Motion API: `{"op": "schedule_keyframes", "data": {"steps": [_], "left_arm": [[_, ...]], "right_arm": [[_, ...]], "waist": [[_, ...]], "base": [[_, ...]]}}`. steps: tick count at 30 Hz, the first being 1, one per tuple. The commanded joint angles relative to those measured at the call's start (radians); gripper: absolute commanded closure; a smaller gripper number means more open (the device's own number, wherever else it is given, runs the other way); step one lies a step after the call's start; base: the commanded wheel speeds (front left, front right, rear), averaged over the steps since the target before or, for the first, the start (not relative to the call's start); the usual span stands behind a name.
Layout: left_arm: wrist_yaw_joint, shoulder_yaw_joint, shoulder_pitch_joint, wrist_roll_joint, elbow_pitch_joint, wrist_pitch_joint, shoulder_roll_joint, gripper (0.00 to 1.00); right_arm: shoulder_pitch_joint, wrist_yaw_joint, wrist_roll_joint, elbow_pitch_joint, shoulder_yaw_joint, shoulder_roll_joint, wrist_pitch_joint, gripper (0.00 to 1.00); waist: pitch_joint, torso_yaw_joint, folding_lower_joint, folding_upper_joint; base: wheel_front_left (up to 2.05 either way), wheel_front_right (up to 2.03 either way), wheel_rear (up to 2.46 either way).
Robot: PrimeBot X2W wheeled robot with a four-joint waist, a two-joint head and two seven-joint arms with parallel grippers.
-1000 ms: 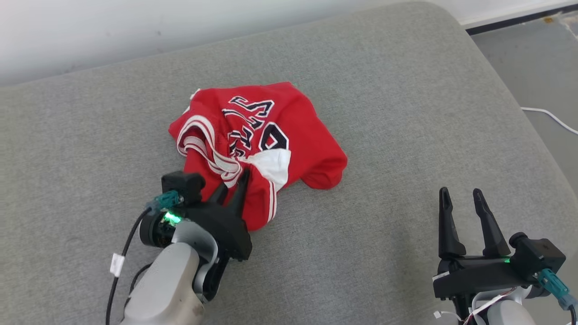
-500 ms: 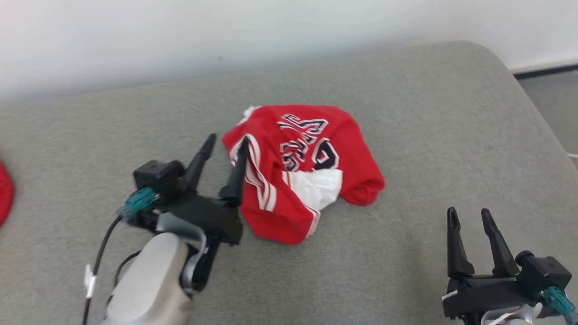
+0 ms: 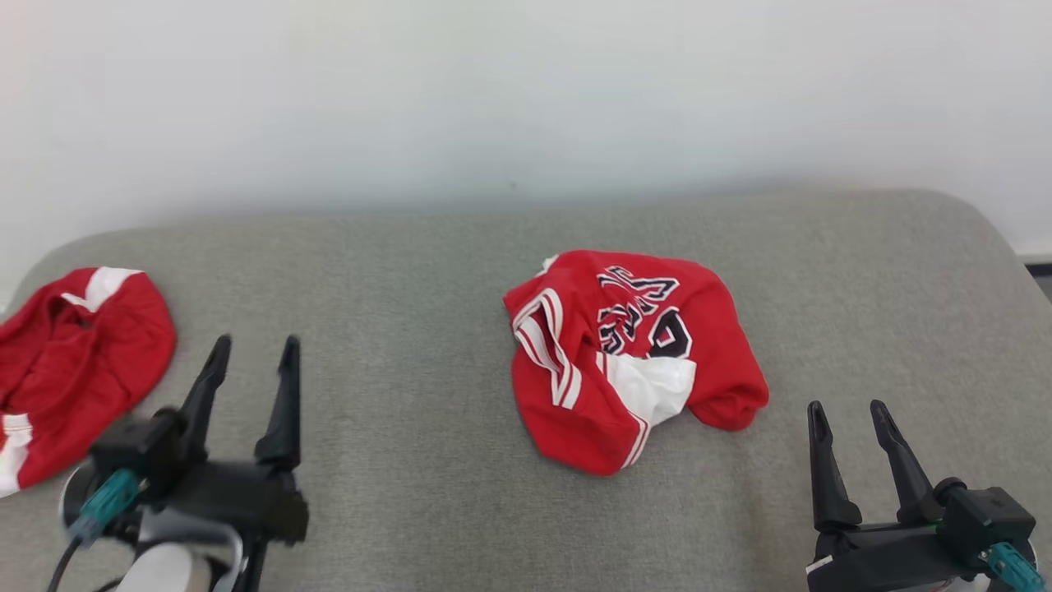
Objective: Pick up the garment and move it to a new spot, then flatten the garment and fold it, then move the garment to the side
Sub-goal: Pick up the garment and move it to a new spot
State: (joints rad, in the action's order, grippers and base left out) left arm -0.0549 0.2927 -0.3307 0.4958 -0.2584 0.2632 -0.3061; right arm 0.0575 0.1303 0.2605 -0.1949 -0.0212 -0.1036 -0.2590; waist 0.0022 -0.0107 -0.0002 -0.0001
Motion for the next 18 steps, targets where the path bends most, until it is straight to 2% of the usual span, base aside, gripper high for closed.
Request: {"op": "schedule_keyframes", "data": {"steps": [1, 8, 18], "left_arm": [[-0.01, -0.026, 0.056, 0.001, 0.034, 0.001, -0.018, 0.0], [-0.046, -0.069, 0.198, -0.047, 0.123, 0.002, -0.042, 0.0], [-0.048, -0.055, 0.291, -0.127, 0.158, 0.002, -0.027, 0.0]], "right_arm": [[-0.017, 0.001, -0.009, 0.012, -0.002, -0.009, 0.008, 0.0], [-0.036, 0.001, -0.01, 0.041, 0.001, -0.016, 0.026, 0.0], [-0.067, 0.001, -0.015, 0.071, 0.009, -0.016, 0.046, 0.0]], "waist": [[-0.04, 0.038, 0.0002, 0.0001], [-0.051, 0.046, 0.0002, 0.0001], [-0.053, 0.058, 0.0002, 0.0001]], "base": [[0.0, 0.0, 0.0], [0.0, 0.0, 0.0], [0.0, 0.0, 0.0]]}}
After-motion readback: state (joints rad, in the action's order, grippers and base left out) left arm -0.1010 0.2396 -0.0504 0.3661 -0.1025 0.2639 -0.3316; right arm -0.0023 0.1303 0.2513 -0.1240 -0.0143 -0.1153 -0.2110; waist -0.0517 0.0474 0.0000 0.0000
